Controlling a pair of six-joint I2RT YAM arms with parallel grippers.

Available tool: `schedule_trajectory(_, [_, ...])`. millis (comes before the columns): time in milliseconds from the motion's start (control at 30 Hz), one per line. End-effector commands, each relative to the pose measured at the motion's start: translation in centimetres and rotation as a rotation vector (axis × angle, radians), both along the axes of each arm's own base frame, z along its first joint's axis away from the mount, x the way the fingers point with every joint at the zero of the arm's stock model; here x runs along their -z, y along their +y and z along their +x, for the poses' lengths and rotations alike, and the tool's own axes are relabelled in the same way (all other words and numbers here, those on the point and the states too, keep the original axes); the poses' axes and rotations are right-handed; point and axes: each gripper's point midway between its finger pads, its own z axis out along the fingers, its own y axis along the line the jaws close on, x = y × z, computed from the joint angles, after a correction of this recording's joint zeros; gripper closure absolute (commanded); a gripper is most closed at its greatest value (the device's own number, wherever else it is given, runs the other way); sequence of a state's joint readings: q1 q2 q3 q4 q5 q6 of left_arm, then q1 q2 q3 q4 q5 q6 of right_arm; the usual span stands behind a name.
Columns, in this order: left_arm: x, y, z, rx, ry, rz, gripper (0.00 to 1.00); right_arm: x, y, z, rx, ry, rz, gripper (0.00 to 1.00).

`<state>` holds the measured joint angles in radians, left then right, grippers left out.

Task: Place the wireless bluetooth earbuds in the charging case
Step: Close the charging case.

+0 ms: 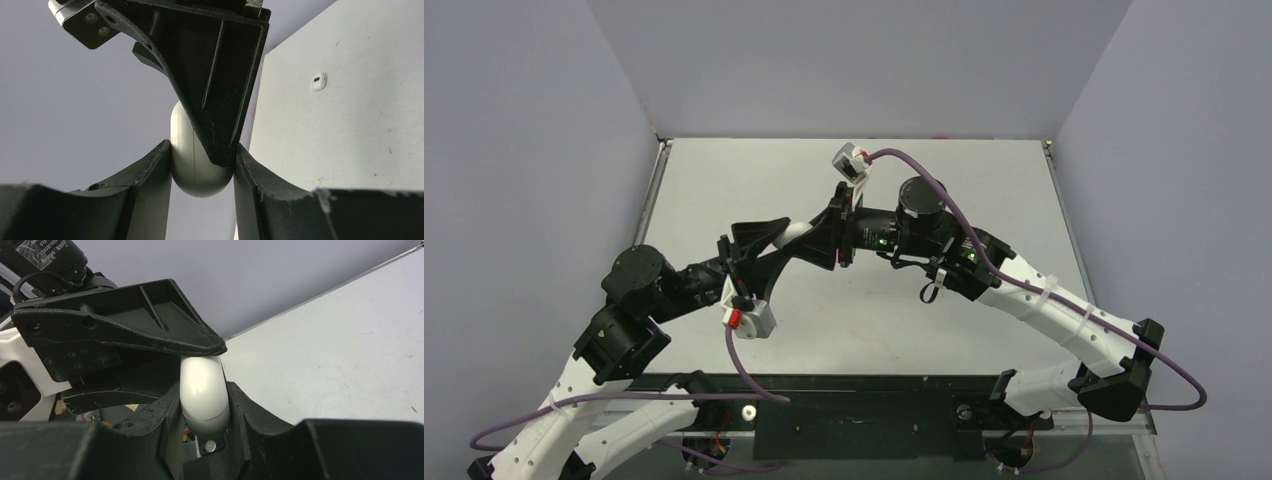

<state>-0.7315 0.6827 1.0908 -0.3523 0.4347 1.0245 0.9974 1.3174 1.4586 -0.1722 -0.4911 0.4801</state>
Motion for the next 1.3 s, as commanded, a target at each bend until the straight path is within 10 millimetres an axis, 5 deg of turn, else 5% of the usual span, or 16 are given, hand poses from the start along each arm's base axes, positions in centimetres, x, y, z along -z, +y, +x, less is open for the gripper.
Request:
schedule_trajectory(0, [-3.0,0.1,-0.5,0.013,-0.086,-0.068,1.0,-2.2,-0.1,-1.6,-0.062,-0.022,0.051,1.0])
schedule_trajectory(33, [-3.1,0.2,-0.6,0.018,-0.088,-0.07,1.0,-2.2,-0.1,-1.6,-0.065,-0.023,0.05,1.0])
schedule_trajectory(133, [-3.2,0.1,-0.8,0.027,-0.081,-0.075,1.0,-2.0,-0.2,-1.6,-0.068,-0.014,0.048,0.7])
schedule_trajectory(267, [-3.8,0.2,-0.9,0.027,-0.059,-0.097,1.0,-1.6,-0.7,-1.4,-0.058,-0.017,0.044,0.45])
schedule_trajectory(733, [-3.1,0.2,-1.9,0.062,-0.021,-0.087,1.0,-3.6,-4.3,-1.0,-0.024,-0.082,0.092,0.22])
schedule_trajectory(933, [-2.8,0.1,-2.1,0.078,-0.014,-0.077,1.0,-3.6,-2.8,-1.1,-0.074,-0.055,0.101,0.24])
schedule_trajectory(1100, [-2.6,0.0,-2.3,0.088,-0.003,-0.07,1.0,-4.1,-1.6,-0.6,-0.091,-0.042,0.118,0.44])
schedule_trajectory(1267, [-2.4,0.0,-2.7,0.102,0.009,-0.059,1.0,-4.3,-1.1,-0.4,-0.099,-0.034,0.132,0.49])
